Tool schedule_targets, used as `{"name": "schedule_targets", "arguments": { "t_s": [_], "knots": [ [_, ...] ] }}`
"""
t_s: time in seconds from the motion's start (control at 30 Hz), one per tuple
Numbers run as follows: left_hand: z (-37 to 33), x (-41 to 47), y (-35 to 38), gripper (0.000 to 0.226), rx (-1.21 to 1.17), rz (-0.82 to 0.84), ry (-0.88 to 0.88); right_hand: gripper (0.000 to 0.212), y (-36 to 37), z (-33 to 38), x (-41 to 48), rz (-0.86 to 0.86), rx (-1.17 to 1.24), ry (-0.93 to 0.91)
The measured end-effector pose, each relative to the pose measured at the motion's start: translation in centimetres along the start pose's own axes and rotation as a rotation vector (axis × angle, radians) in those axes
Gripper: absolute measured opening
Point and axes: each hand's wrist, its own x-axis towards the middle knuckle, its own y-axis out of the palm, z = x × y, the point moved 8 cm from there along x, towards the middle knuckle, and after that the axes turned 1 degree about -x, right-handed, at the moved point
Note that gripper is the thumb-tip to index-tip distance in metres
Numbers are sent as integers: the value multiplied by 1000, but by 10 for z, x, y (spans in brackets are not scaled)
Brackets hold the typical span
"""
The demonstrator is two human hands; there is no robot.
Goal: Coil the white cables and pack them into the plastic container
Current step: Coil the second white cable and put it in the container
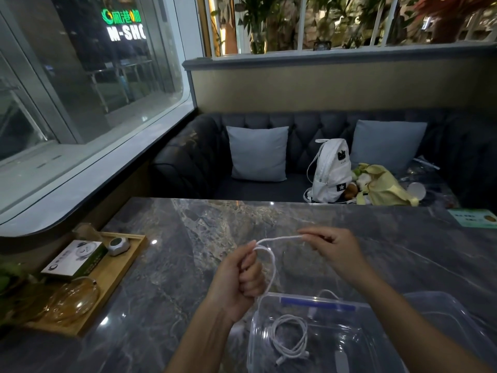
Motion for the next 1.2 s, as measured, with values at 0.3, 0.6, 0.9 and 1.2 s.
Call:
{"name": "schedule_targets", "arguments": {
  "t_s": [0.3, 0.6, 0.9, 1.2],
  "knots": [
    [-43, -7, -13, 42, -198, -72, 239, 82, 54, -26, -35, 350, -951, -333],
    [-27, 6, -29, 46, 126, -204, 189, 23, 94, 22, -59, 758, -1033, -411],
    [11, 2, -11, 36, 389, -157, 27, 17, 87, 76, -55, 576, -653, -558],
    [33, -4, 4, 49, 487, -37, -201, 13, 65, 61, -35, 402, -317, -349]
  ]
}}
